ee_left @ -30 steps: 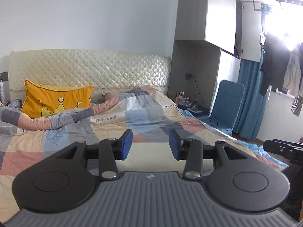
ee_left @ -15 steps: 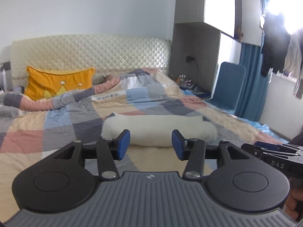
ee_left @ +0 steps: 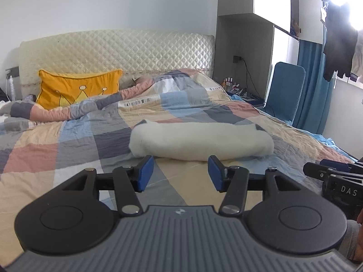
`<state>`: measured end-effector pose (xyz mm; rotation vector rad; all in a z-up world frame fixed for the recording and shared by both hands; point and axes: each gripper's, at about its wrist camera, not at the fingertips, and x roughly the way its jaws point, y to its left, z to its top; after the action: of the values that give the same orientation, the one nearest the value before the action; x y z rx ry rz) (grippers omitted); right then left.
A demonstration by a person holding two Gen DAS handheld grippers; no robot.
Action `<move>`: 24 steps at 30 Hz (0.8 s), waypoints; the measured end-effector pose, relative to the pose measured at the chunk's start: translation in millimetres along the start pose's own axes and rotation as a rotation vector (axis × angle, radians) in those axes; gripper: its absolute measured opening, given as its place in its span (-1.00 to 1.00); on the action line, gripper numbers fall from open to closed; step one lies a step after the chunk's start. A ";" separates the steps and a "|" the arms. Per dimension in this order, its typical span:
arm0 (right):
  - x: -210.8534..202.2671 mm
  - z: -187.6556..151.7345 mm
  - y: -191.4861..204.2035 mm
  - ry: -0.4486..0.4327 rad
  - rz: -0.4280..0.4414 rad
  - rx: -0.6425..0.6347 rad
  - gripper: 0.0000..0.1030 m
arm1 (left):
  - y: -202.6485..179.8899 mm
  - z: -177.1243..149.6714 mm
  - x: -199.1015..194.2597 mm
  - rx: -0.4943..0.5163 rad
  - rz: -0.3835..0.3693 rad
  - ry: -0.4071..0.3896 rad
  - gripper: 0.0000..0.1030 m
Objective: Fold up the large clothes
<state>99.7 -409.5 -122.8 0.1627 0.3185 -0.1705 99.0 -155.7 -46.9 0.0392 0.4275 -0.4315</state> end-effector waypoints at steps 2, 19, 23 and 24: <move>0.2 0.2 0.6 -0.001 -0.004 -0.004 -0.06 | 0.0 -1.0 2.5 0.001 0.002 0.006 0.18; -1.1 -1.2 2.3 -0.008 -0.035 -0.015 -0.06 | 12.1 -5.3 17.8 -0.014 0.078 0.059 1.00; -1.4 -1.5 2.7 -0.011 -0.041 -0.018 -0.06 | 6.6 -6.3 14.2 0.010 0.094 0.057 1.00; -1.8 -2.0 3.6 -0.010 -0.042 -0.019 -0.06 | 6.3 -6.5 14.2 0.007 0.095 0.059 1.00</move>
<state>98.0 -405.4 -123.6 0.1368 0.3135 -0.2102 110.7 -154.9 -59.0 0.0791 0.4803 -0.3389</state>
